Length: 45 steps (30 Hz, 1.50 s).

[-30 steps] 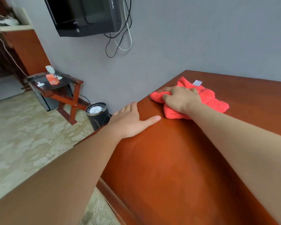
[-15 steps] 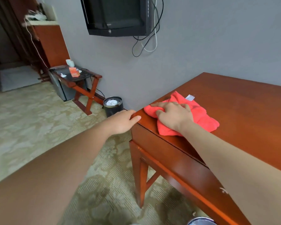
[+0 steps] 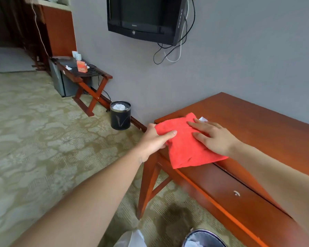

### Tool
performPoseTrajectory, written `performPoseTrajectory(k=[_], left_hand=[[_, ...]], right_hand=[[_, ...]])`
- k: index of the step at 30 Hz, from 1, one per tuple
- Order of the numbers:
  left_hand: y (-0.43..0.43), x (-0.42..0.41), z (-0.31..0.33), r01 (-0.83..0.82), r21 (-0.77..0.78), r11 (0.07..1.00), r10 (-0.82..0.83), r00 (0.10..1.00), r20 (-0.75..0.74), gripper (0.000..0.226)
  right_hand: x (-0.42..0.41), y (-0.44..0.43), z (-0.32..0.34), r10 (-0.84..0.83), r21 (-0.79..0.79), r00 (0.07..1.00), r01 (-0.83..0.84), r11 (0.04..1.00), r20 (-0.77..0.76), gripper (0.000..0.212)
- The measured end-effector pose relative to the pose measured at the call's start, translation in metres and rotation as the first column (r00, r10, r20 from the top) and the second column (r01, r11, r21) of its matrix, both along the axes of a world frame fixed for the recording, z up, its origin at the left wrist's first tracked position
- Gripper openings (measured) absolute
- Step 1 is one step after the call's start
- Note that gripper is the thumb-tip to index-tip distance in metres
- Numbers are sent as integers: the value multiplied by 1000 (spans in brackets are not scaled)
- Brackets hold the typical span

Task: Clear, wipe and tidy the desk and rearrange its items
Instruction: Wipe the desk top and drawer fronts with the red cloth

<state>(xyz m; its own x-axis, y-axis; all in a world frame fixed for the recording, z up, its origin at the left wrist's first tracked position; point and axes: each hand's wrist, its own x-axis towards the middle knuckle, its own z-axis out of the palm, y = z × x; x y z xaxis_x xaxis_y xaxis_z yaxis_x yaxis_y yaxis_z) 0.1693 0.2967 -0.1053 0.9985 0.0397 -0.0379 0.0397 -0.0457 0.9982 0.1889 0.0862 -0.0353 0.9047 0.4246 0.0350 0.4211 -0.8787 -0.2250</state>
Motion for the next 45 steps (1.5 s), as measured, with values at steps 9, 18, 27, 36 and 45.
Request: performPoseTrajectory(k=[9,18,27,36,45], left_hand=[[-15,-38,-79,-426,93,900,403,894,194,50],[-49,-31,-127,-319,599,734,140,935,327,88],[2,10,-127,-241,728,642,143,970,195,82],[-2,6,-129,-234,625,745,127,969,212,79],[-86,-45,-141,-243,556,795,138,965,224,80]], right_hand=[[-38,18,-48,347,-430,862,-172,886,369,72],[-32,32,-68,510,-705,757,-93,703,409,58],[15,89,-76,620,-835,666,9,551,416,60],[9,83,-76,606,-849,713,-29,528,353,59],[-48,4,-73,615,-849,707,-40,528,349,60]])
